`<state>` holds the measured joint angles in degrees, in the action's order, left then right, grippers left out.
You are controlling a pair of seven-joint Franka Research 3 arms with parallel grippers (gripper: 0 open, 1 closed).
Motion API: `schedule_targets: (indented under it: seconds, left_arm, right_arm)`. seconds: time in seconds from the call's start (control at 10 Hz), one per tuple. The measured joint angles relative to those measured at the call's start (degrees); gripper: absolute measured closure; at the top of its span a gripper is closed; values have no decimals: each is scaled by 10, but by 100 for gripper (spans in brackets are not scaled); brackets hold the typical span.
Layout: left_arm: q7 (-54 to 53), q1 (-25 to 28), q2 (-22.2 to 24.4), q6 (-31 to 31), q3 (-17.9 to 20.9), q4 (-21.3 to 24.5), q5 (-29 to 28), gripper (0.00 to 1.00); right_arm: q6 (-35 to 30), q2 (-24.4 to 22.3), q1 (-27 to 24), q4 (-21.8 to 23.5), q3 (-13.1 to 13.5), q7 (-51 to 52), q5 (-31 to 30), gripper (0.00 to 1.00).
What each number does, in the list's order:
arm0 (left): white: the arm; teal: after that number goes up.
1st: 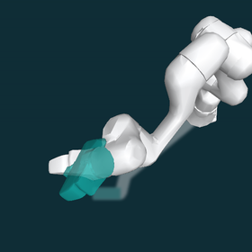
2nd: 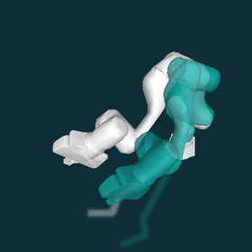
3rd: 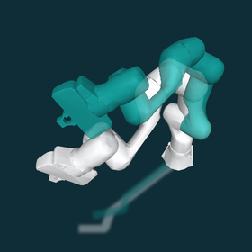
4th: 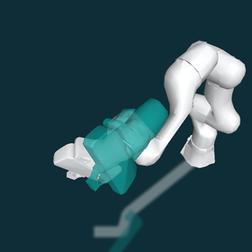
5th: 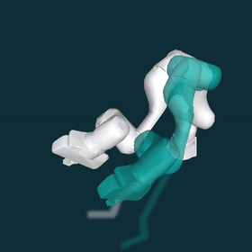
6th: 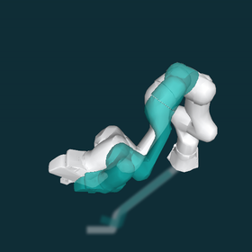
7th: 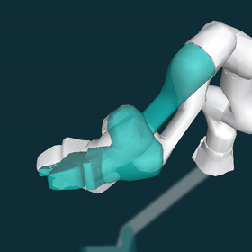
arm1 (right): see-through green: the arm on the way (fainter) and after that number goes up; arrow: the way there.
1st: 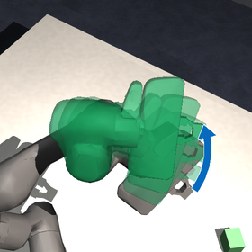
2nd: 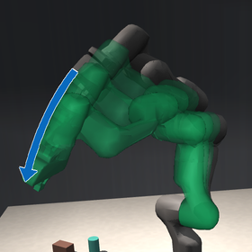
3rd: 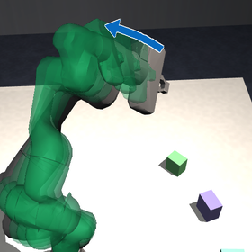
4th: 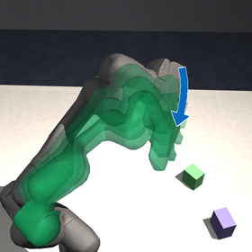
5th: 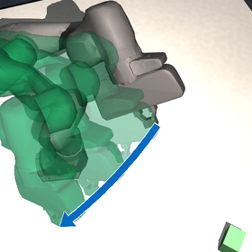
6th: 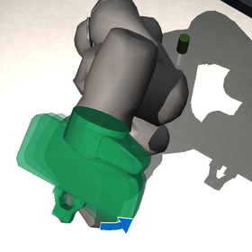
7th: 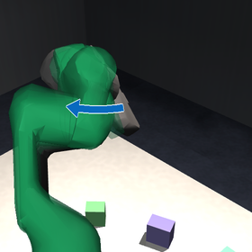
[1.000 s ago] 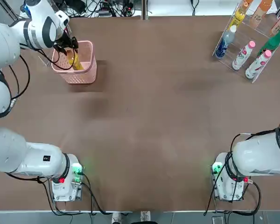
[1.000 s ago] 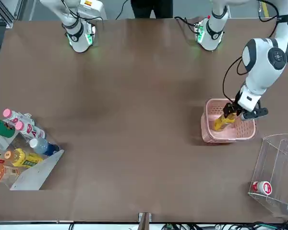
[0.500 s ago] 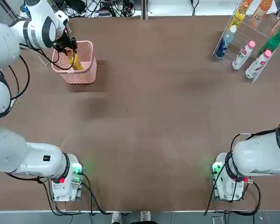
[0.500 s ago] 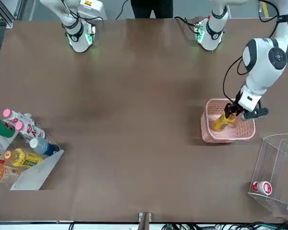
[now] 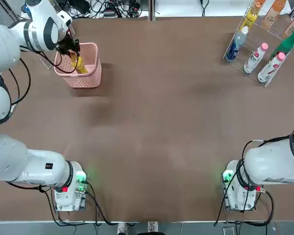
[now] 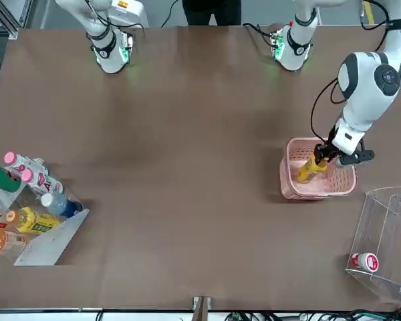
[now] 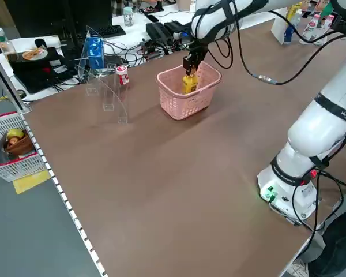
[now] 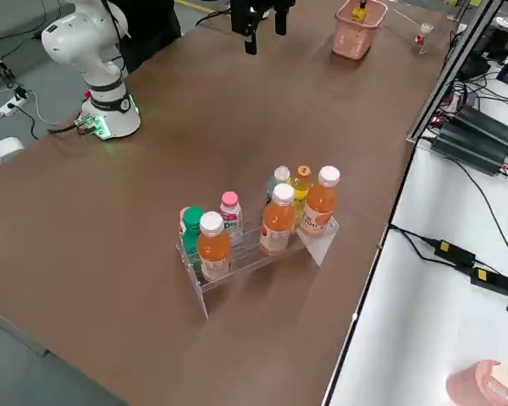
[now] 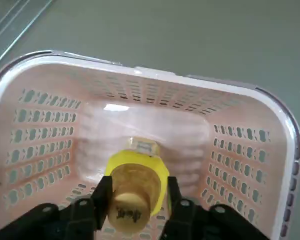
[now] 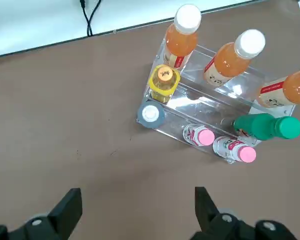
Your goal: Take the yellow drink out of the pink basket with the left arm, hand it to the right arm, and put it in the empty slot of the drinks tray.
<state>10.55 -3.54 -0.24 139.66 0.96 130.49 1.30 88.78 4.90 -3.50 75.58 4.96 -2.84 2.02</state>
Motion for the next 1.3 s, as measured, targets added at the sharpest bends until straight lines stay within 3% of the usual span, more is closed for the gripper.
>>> schedule_targets:
  seconds: [0.7,1.3]
  left_arm:
    - [-4,2,3,0,3,0,-1,66]
    - [-17,2,3,0,3,0,-1,66]
  right_arm:
    - [0,0,0,0,0,0,0,0]
    - [0,0,0,0,0,0,0,0]
